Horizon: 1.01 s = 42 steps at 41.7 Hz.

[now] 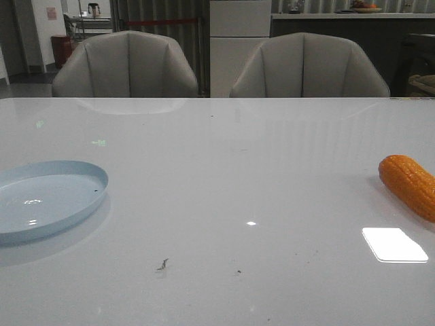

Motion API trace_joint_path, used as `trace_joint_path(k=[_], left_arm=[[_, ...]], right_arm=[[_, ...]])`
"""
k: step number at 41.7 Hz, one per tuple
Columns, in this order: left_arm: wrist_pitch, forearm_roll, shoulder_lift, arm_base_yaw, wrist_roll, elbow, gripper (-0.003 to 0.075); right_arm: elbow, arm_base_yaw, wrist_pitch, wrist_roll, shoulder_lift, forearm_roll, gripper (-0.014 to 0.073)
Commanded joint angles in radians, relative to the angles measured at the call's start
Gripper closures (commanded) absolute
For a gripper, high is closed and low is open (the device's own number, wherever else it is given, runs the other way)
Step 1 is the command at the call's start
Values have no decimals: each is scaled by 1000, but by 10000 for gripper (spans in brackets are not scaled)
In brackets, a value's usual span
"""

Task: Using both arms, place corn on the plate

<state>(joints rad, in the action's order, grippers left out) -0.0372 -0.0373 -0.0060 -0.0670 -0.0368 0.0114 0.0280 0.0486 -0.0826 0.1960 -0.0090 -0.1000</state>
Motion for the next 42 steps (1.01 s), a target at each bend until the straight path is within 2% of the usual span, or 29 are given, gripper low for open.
trace_joint_path(k=[1,22,33,42], left_arm=[[84,9,-20,3,7,37,627],[94,9,-20,3,7,37,627],[300,9,-20,3,7,27,627],[310,9,-20,3,7,-50,627]], right_arm=[[-22,-5,83,5,-26,0,569],[-22,-5,83,5,-26,0,569],[-22,-5,83,5,-26,0,569],[-22,-5,163,5,-26,0,569]])
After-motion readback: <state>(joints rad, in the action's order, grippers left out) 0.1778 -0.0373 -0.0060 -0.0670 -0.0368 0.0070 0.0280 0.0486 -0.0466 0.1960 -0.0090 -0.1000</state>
